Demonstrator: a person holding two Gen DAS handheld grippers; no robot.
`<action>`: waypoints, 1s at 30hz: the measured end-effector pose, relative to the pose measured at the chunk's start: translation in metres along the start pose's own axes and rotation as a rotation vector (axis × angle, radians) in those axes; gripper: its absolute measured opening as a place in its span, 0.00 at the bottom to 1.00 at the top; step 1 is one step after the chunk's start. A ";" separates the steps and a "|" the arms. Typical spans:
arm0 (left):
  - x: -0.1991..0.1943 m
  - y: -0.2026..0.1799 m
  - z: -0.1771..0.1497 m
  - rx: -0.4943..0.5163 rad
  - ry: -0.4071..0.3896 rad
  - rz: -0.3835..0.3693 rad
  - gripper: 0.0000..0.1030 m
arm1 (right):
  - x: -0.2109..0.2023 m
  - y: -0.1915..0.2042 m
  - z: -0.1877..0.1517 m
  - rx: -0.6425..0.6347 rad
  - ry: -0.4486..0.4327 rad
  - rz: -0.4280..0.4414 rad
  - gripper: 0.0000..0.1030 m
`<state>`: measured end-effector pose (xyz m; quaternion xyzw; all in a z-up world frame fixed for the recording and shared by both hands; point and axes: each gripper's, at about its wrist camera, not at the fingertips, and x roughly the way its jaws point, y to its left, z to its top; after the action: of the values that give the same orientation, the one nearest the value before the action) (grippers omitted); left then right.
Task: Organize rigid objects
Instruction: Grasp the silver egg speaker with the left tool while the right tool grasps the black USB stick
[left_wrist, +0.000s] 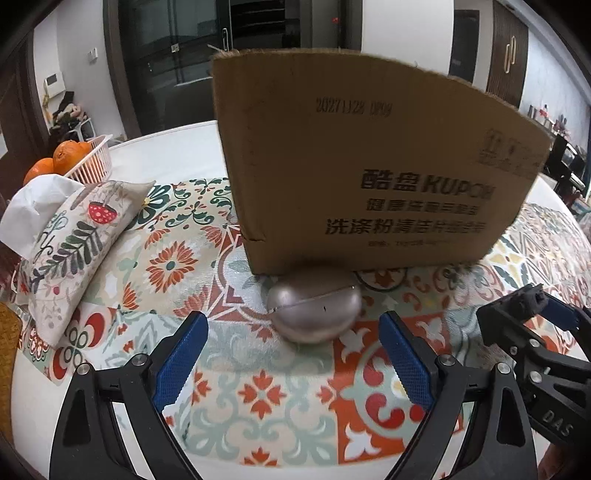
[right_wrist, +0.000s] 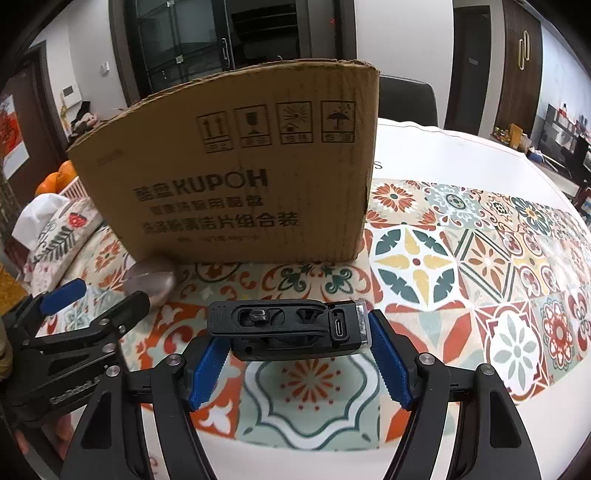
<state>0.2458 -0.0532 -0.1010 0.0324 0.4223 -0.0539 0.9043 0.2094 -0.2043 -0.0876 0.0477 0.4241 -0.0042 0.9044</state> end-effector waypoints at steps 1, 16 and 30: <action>0.004 -0.001 0.001 0.000 0.006 -0.002 0.92 | 0.003 -0.001 0.002 -0.001 0.001 -0.001 0.71; 0.046 -0.012 0.014 0.012 0.070 -0.012 0.65 | 0.026 -0.008 0.013 0.016 0.020 0.002 0.71; 0.031 -0.003 0.008 0.024 0.032 -0.022 0.62 | 0.028 -0.005 0.006 0.011 0.023 0.002 0.71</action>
<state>0.2714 -0.0595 -0.1198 0.0394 0.4362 -0.0680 0.8964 0.2317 -0.2085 -0.1053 0.0533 0.4345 -0.0052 0.8991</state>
